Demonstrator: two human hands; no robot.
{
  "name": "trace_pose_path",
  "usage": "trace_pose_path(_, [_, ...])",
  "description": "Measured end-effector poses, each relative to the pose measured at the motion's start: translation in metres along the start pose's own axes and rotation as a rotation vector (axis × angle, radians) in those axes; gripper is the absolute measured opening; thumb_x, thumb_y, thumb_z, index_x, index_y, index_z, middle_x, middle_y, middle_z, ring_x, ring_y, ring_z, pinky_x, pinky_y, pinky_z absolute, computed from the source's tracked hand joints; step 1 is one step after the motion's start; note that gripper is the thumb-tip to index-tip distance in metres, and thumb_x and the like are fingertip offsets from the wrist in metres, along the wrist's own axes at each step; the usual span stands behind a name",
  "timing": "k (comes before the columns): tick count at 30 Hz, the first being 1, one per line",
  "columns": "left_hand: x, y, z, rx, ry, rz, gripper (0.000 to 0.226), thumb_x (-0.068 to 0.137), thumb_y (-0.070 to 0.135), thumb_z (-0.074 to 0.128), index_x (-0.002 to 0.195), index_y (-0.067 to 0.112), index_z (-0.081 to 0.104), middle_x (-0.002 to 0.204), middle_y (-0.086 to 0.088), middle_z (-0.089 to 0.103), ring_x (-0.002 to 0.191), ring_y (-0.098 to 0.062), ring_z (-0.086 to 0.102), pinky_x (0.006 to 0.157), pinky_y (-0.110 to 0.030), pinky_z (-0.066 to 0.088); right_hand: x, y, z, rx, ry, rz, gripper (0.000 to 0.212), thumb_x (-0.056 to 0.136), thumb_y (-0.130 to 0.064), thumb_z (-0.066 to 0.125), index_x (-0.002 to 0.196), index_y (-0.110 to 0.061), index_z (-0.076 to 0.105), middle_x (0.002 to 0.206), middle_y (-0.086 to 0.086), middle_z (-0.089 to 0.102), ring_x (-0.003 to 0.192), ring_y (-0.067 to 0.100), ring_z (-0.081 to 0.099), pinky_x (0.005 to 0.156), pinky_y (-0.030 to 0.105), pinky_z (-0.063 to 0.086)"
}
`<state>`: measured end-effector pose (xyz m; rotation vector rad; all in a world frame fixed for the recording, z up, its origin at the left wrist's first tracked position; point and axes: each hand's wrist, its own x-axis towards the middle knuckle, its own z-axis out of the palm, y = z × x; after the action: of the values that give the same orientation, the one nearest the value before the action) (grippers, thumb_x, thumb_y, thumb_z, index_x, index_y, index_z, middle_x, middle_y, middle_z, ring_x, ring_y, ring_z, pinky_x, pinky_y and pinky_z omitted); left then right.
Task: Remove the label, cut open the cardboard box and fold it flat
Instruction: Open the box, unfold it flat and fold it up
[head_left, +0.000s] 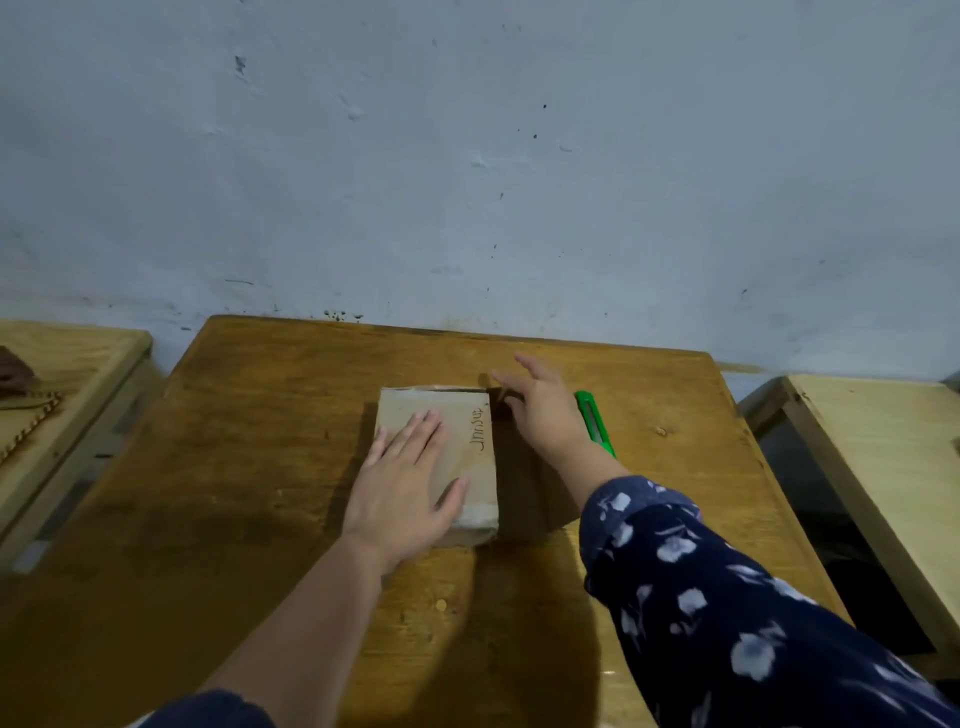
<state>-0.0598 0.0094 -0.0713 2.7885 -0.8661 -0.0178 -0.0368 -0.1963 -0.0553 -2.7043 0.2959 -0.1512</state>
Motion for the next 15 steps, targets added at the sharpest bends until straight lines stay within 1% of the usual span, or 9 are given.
trace_pose_path(2, [0.0,-0.001,-0.001,0.008,-0.021,0.01,0.072,0.092,0.062,0.014,0.153,0.023,0.005,0.161,0.007,0.001,0.147,-0.007,-0.005,0.121,-0.038,-0.002,0.004,0.0,0.001,-0.006,-0.039,0.013,0.035,0.096,-0.011,0.046,0.124,-0.024,0.062,0.133,0.005,0.059,0.116,0.025,0.057,0.095,0.035,0.047])
trace_pose_path(4, [0.004,-0.005,-0.004,0.02,-0.066,0.044,0.071,0.094,0.061,0.016,0.153,0.024,0.004,0.161,0.008,-0.001,0.147,-0.007,-0.006,0.121,-0.038,-0.004,0.001,0.004,0.0,0.012,0.003,0.06,0.035,0.096,-0.009,0.043,0.116,-0.023,0.067,0.118,0.007,0.069,0.099,0.025,0.066,0.084,0.032,0.053])
trace_pose_path(6, [0.014,-0.012,-0.011,0.071,-0.132,0.098,0.068,0.095,0.06,0.016,0.152,0.027,0.002,0.161,0.008,-0.003,0.146,-0.007,-0.009,0.12,-0.042,-0.008,-0.007,0.009,-0.002,0.045,0.05,0.113,0.035,0.095,-0.008,0.043,0.113,-0.023,0.07,0.112,0.007,0.071,0.093,0.026,0.068,0.081,0.033,0.054])
trace_pose_path(8, [0.027,-0.017,-0.02,0.177,-0.187,0.125,0.063,0.096,0.058,0.015,0.152,0.031,0.002,0.161,0.007,-0.006,0.147,-0.009,-0.01,0.117,-0.051,-0.012,-0.017,0.014,-0.004,0.077,0.089,0.173,0.034,0.094,-0.009,0.044,0.112,-0.022,0.07,0.111,0.007,0.071,0.093,0.025,0.068,0.081,0.034,0.055])
trace_pose_path(9, [0.034,-0.018,-0.024,0.221,-0.207,0.116,0.06,0.097,0.056,0.015,0.151,0.033,0.003,0.161,0.006,-0.006,0.147,-0.011,-0.01,0.116,-0.054,-0.012,-0.022,0.016,-0.006,0.091,0.099,0.208,0.033,0.095,-0.01,0.045,0.113,-0.022,0.069,0.111,0.006,0.071,0.091,0.024,0.068,0.079,0.034,0.055])
trace_pose_path(10, [0.04,-0.017,-0.028,0.24,-0.227,0.094,0.057,0.098,0.054,0.015,0.151,0.035,0.004,0.161,0.006,-0.005,0.147,-0.012,-0.009,0.116,-0.056,-0.012,-0.028,0.018,-0.008,0.115,0.099,0.256,0.032,0.095,-0.012,0.045,0.115,-0.021,0.068,0.11,0.007,0.071,0.085,0.023,0.067,0.072,0.033,0.055])
trace_pose_path(12, [0.042,-0.014,-0.031,0.194,-0.25,0.028,0.054,0.099,0.051,0.016,0.151,0.037,0.007,0.161,0.005,-0.003,0.148,-0.013,-0.007,0.116,-0.056,-0.01,-0.04,0.021,-0.011,0.2,0.081,0.384,0.033,0.096,-0.014,0.044,0.12,-0.023,0.065,0.109,0.008,0.069,0.072,0.021,0.061,0.057,0.03,0.05])
trace_pose_path(13, [0.04,-0.013,-0.029,0.148,-0.239,-0.008,0.054,0.1,0.05,0.017,0.151,0.036,0.009,0.161,0.004,-0.002,0.148,-0.014,-0.007,0.117,-0.055,-0.009,-0.048,0.022,-0.012,0.239,0.075,0.441,0.033,0.096,-0.014,0.044,0.122,-0.023,0.063,0.111,0.01,0.067,0.071,0.021,0.061,0.054,0.03,0.049])
trace_pose_path(15, [0.029,-0.012,-0.025,0.053,-0.164,-0.076,0.056,0.1,0.049,0.018,0.152,0.031,0.01,0.161,0.003,-0.004,0.148,-0.016,-0.008,0.118,-0.053,-0.005,-0.066,0.021,-0.011,0.284,0.092,0.502,0.034,0.095,-0.012,0.046,0.123,-0.021,0.062,0.109,0.011,0.066,0.072,0.021,0.064,0.061,0.034,0.056])
